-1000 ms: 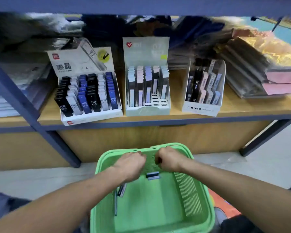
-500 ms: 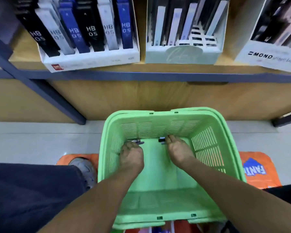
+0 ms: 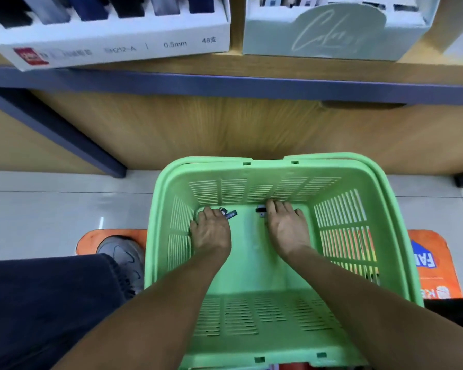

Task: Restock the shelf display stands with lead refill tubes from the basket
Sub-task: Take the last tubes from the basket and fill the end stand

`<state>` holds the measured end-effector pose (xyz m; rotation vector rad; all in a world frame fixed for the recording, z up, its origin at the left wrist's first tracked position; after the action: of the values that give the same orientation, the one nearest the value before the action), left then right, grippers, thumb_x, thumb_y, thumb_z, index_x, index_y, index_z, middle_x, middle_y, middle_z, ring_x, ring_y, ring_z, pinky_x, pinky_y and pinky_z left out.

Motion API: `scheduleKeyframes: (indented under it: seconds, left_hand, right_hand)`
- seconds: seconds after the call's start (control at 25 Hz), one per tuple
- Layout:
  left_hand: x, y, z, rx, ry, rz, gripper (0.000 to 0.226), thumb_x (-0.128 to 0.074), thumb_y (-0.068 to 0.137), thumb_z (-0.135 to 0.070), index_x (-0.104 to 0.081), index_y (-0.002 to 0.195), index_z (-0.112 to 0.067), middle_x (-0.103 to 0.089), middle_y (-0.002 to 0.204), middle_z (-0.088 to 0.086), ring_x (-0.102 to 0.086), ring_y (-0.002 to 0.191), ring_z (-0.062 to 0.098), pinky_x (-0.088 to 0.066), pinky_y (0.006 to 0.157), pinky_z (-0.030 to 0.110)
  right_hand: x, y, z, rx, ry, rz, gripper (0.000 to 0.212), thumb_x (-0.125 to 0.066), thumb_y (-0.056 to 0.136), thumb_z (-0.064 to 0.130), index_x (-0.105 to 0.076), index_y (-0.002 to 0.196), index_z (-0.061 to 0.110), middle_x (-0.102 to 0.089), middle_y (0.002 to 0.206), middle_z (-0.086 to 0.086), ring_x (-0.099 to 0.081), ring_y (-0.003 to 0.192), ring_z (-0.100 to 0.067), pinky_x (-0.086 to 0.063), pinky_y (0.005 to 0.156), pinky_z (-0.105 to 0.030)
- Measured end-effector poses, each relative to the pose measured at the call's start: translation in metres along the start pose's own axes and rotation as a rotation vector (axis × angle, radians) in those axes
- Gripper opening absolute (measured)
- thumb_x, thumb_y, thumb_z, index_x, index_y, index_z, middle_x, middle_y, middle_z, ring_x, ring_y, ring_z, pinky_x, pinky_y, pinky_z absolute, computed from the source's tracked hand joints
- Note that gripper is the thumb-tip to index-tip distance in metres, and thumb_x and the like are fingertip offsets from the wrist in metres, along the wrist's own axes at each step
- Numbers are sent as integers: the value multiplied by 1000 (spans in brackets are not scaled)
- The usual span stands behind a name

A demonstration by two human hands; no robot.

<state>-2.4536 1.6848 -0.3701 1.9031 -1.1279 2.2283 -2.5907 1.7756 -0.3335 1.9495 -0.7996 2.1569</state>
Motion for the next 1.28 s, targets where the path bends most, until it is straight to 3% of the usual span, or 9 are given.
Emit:
scheduleKeyframes:
  seconds: [0.16, 0.32, 0.52, 0.68, 0.84, 0.96, 1.12, 1.2, 1.28]
  left_hand:
    - [-5, 1, -7, -15, -29, 16, 30, -47, 99, -16, -45, 128, -9, -52, 125, 9, -54, 116, 27, -40, 94, 41]
    - [-14, -1, -13, -4, -124, 138, 41, -61, 89, -24, -45, 123, -7, -52, 118, 10, -54, 108, 27, -46, 82, 36]
    - [-20, -8, -26, -68, 14, 162, 38, -60, 90, -12, -43, 123, -5, -61, 117, 13, -63, 105, 28, -50, 77, 34]
    - [-24, -15, -30, -82, -25, 209, 38, -65, 88, -9, -45, 120, -4, -63, 115, 13, -65, 104, 29, -48, 74, 34]
    - [-15, -14, -20, 34, -469, 174, 13, -51, 99, -12, -52, 109, -4, -67, 107, 13, -67, 96, 36, -46, 67, 33]
    - [-16, -16, -17, 94, -859, 245, 17, -37, 104, -11, -54, 104, -5, -59, 96, 11, -68, 63, 31, -52, 48, 30]
    - [-19, -20, -27, -117, -714, 380, 20, -38, 102, -3, -56, 93, -5, -57, 83, 15, -70, 56, 22, -46, 41, 26]
    - [-19, -23, -30, -205, -642, 408, 20, -40, 100, 2, -56, 89, -6, -57, 90, 17, -74, 75, 29, -34, 39, 23]
    - [-19, -26, -33, -222, -658, 440, 26, -40, 96, 9, -60, 97, -7, -57, 94, 12, -71, 75, 24, -32, 41, 21]
  right_hand:
    - [-15, -1, -6, -19, -52, 70, 41, -61, 85, -1, -58, 126, 6, -66, 113, -11, -62, 102, -29, -54, 75, -40]
    - [-17, 6, -3, -18, -68, 144, 29, -49, 95, 0, -59, 121, 8, -53, 123, -9, -57, 106, -27, -48, 70, -36]
    - [-26, 8, 5, 76, -190, 292, 31, -50, 91, -3, -54, 122, 3, -59, 116, -13, -66, 97, -31, -44, 62, -35]
    - [-40, 6, 2, 38, -154, 403, 29, -53, 92, 6, -53, 121, 1, -63, 114, -16, -67, 99, -32, -51, 71, -35]
    - [-39, 6, -9, -59, 59, 419, 36, -70, 88, 30, -57, 114, 9, -65, 114, -12, -64, 102, -30, -47, 76, -31]
    - [-37, 2, -14, -194, 357, 414, 24, -70, 84, 33, -58, 89, 12, -65, 94, -9, -56, 78, -26, -40, 62, -28]
    - [-29, 5, -33, -485, 844, 336, 28, -68, 86, 27, -62, 64, 10, -54, 61, -6, -44, 57, -20, -33, 51, -27]
    - [-27, 2, -34, -497, 956, 365, 28, -65, 87, 28, -60, 66, 11, -49, 61, -6, -38, 54, -20, -27, 49, -26]
    - [-33, -7, -22, -412, 988, 512, 29, -64, 90, 28, -62, 66, 12, -53, 58, -4, -39, 50, -17, -26, 46, -23]
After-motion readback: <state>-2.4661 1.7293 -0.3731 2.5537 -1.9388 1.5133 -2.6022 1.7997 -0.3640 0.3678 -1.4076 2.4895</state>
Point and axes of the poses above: each hand's wrist, its own y-axis towards the middle knuckle, its own x-axis out of the back of the hand, z = x × y, the point moved 8 cm from there along y, towards the middle knuckle
